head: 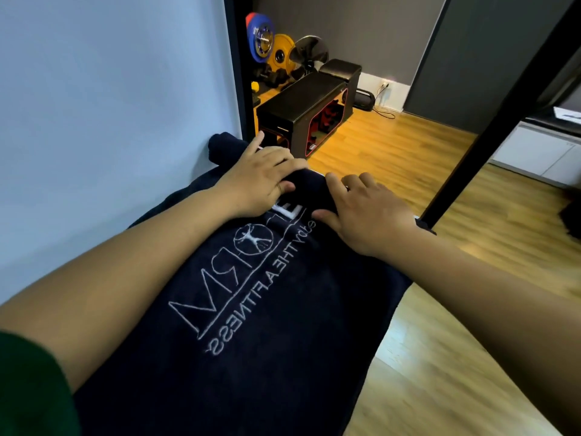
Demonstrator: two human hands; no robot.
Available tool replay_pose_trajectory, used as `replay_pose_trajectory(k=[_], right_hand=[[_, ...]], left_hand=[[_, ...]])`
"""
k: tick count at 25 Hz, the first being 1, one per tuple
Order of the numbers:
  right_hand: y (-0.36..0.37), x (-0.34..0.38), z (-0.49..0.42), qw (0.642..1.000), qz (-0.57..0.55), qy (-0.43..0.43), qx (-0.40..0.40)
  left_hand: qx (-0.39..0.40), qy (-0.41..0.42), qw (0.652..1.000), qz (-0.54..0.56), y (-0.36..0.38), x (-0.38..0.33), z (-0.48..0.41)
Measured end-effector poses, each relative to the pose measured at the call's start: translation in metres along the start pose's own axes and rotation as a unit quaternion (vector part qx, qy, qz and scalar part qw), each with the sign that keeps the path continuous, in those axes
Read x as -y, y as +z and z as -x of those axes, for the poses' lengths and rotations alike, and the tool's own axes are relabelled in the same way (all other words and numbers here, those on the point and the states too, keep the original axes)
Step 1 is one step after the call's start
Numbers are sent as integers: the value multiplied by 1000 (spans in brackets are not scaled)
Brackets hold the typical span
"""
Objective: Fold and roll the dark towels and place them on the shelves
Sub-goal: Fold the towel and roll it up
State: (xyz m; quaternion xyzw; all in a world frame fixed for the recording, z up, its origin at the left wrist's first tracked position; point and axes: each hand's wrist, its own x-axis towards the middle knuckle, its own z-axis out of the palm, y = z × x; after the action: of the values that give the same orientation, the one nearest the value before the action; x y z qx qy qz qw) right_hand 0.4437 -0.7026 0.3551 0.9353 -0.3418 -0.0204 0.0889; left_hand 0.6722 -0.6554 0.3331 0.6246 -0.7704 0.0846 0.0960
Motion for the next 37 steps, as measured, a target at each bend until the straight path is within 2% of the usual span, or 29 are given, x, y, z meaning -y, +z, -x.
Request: replay_pose_trajectory(k=[3,8,12,15,18,19,23,27,32,37], right_hand=[[0,18,18,999,-34,8,-28],[-4,64,61,997,-68,-20,-12],[-14,93,92,989,-132,-50,33],[-35,95,93,994,-80,-62,51],[-57,67,54,994,-101,-39,-33],[-59,54,42,992,-117,-20,-37],[-35,44,41,990,-130,9,44],[-21,45,45,998,-70,-11,1],[-20,23,18,994,-100,-2,44],[-13,9,-7,999,-39,-11,-15]], left_hand=[[-31,-14,998,53,-1,-6,27],[-28,-30,988,148,-12,-21,88],[-28,-53,992,108,-21,-31,123],[-34,-74,996,27,-24,-35,130],[-46,-61,997,-30,-37,-32,111],[-42,-55,997,-34,-42,-30,100],[28,-35,999,2,-41,-26,62],[42,-40,997,52,-30,-25,60],[90,-57,994,-1,-26,-23,23],[91,-69,993,-16,-20,-14,-4]])
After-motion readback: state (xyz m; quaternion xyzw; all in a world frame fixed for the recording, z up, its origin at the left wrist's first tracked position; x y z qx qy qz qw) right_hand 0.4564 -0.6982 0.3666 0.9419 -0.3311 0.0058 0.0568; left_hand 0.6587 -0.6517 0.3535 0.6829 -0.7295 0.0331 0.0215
